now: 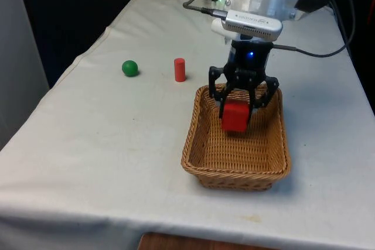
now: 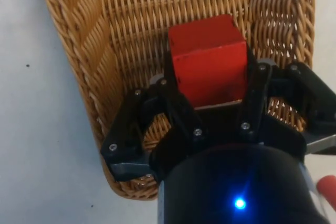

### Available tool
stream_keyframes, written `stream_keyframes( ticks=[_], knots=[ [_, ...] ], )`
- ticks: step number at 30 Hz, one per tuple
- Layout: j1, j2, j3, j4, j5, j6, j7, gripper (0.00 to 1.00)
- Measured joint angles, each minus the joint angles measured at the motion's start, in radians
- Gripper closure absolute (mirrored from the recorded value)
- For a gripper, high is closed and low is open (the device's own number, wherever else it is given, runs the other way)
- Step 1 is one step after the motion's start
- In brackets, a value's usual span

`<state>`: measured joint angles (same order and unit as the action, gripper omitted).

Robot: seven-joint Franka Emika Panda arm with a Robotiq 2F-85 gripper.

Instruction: Pick up the object to the left of the cylinder and place it into the basket.

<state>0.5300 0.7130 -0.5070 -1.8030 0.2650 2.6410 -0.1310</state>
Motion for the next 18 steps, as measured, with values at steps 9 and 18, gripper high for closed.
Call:
stream_keyframes(
  ticks=[9,18],
  knots=[
    [0.002,0.013,0.006,0.001,0.001,0.005,0.015,0.96],
    [0.001,0.02,0.007,0.006,0.004,0.01,0.015,0.65]
  ],
)
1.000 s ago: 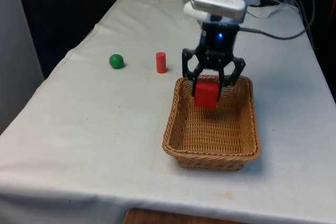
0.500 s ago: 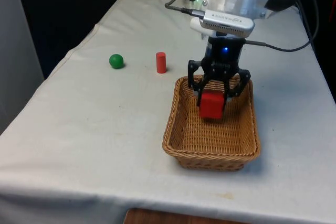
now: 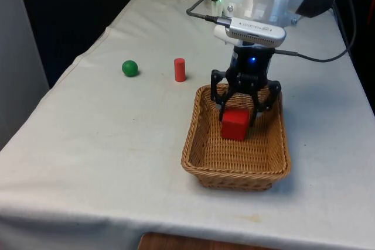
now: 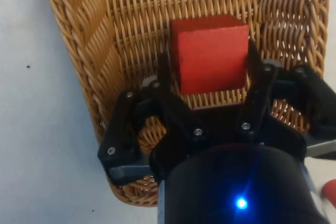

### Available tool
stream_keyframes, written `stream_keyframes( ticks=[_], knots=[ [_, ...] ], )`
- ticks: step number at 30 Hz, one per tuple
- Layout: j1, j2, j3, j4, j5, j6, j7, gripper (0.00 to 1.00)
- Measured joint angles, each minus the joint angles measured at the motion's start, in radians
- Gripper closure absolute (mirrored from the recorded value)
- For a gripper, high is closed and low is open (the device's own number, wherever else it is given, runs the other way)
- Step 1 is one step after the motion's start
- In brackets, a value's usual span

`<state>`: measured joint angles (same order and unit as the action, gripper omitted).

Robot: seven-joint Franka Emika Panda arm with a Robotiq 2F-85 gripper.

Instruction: Pick up the object to the left of the cylinder and place it into the basket.

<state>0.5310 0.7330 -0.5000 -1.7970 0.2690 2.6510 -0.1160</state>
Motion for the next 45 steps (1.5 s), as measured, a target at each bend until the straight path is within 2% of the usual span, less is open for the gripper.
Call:
stream_keyframes(
  ticks=[2,3,5,6,18,38,45],
  knots=[
    [0.0,0.0,0.0,0.0,0.0,0.0,0.0,0.46],
    [0.0,0.0,0.0,0.0,0.0,0.0,0.0,0.26],
    [0.0,0.0,0.0,0.0,0.0,0.0,0.0,0.07],
    [0.0,0.0,0.0,0.0,0.0,0.0,0.0,0.01],
    [0.002,-0.003,-0.007,0.004,0.0,-0.002,0.0,0.0],
    [0.011,-0.137,-0.038,0.003,-0.037,-0.11,-0.01,0.0],
    [0.015,-0.182,-0.042,-0.027,-0.054,-0.133,-0.01,0.0]
  ],
)
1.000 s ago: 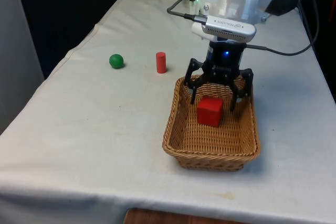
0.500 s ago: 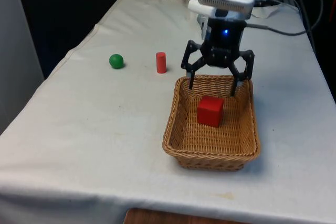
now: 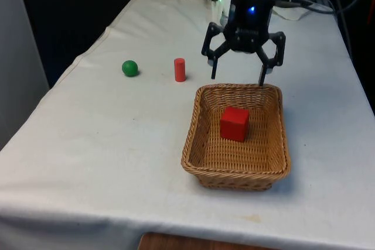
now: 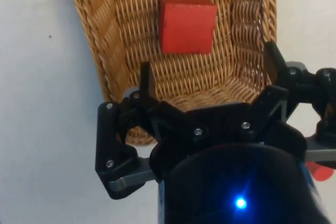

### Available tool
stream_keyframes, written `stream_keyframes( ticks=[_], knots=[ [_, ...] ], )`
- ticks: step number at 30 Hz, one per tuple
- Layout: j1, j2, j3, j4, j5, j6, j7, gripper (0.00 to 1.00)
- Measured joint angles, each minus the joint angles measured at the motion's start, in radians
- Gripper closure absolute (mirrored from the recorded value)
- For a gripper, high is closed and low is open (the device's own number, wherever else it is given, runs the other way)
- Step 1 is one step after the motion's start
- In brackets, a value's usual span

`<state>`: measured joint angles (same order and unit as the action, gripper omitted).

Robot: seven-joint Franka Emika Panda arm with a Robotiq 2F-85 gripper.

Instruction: Pick up the object to the left of the cylinder and place it into the basket.

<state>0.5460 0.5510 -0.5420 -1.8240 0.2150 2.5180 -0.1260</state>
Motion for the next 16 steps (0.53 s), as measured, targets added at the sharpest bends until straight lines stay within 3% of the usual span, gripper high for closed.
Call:
stream_keyframes(
  ticks=[16],
  knots=[
    [0.022,-0.111,0.0,-0.152,-0.027,0.037,0.002,0.0]
  ],
)
